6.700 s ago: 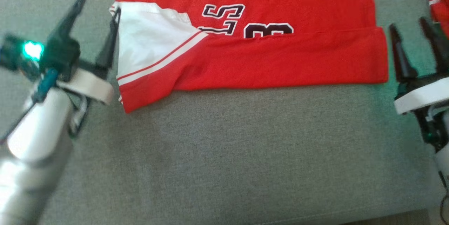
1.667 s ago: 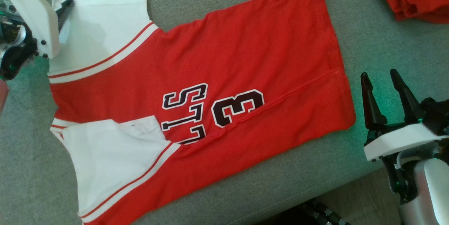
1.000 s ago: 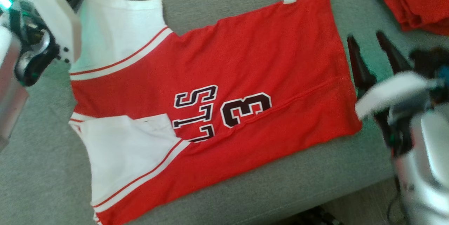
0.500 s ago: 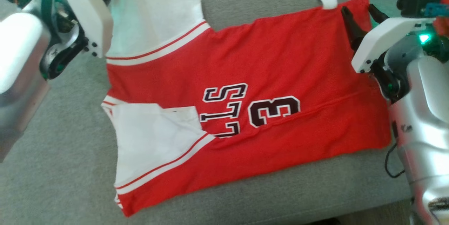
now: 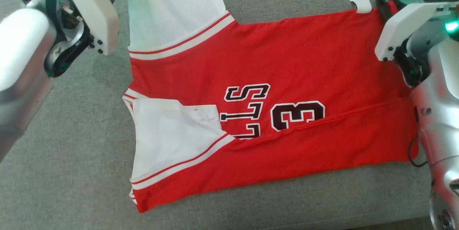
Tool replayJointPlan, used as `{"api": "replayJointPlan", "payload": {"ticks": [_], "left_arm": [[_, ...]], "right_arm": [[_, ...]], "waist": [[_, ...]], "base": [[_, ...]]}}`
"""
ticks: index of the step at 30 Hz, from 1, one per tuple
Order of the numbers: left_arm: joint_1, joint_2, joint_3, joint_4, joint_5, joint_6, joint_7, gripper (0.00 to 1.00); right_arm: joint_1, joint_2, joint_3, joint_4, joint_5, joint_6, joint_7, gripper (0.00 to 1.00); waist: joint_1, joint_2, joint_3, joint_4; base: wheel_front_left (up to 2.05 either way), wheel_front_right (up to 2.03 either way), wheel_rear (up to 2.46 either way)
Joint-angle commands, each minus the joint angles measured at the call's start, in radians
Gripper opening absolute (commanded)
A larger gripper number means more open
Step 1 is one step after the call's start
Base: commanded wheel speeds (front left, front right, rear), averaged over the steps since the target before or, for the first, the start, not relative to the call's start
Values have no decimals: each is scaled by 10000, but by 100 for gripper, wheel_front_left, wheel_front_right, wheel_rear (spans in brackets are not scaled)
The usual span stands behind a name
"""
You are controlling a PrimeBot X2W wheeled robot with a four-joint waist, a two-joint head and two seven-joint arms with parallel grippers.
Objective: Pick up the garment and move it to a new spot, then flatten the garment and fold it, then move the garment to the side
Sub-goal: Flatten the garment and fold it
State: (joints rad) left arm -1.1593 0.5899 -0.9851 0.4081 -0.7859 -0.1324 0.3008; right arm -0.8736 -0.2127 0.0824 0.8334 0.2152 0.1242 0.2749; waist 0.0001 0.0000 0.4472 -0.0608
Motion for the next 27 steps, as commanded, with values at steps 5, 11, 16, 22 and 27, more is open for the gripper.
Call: {"api": "replayJointPlan", "payload": {"ticks": [5,11,16,22,27], "left_arm": [[-671,446,234,146,-96,18,-431,0],[-928,516,202,503,250,18,-1324,0],[-1479,395,422,987,851,169,-2719,0],[-1585,62,598,1357,769,231,-3481,0],[-836,214,508,1033,603,303,-3771,0]], "right_arm": [[-305,-95,-212,96,-690,65,-198,0],[-548,-67,-434,-62,-842,65,-810,0],[-1044,-137,-736,-285,-748,65,-1521,0],[-1065,-312,-921,-484,-464,65,-1881,0],[-153,-434,-794,-898,-140,65,-2028,0]], "waist": [[-1,0,-50,32],[-1,0,-69,12],[-1,0,-71,17],[-1,0,-242,198],[-1,0,-515,357]], "base": [[0,0,0],[0,0,0],[0,0,0],[0,0,0],[0,0,0]]}}
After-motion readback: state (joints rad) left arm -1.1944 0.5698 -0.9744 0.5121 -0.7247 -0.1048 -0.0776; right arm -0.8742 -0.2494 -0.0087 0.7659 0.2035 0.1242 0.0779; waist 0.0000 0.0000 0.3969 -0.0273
